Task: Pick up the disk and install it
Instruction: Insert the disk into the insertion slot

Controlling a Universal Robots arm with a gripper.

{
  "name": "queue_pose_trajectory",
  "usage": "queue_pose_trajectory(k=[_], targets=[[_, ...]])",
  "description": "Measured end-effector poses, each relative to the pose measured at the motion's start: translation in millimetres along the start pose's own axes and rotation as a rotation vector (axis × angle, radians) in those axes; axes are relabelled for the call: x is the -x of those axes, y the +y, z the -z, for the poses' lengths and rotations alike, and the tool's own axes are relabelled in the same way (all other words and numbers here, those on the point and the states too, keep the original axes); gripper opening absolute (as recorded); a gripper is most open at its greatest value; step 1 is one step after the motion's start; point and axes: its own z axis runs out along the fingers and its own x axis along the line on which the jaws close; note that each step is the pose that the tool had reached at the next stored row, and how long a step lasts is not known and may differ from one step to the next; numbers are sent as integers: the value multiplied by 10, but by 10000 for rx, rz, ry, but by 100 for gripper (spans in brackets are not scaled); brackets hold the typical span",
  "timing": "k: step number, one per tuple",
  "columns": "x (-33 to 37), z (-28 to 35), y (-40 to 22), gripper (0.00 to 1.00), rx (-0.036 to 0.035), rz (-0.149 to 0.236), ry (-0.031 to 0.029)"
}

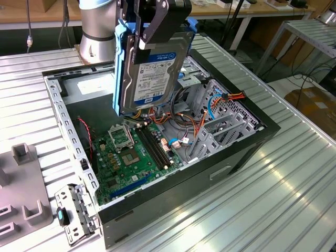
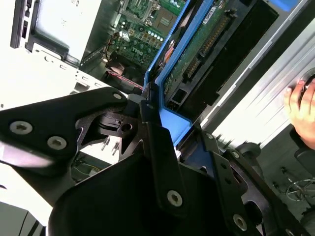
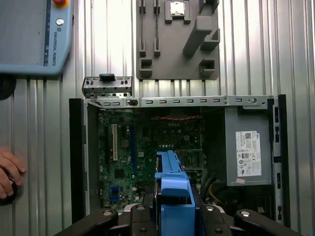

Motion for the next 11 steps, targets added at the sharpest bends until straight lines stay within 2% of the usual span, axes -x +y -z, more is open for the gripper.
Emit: queue_pose_trajectory(k=[11], targets=[[-10,0,0,37,0,-1,0]])
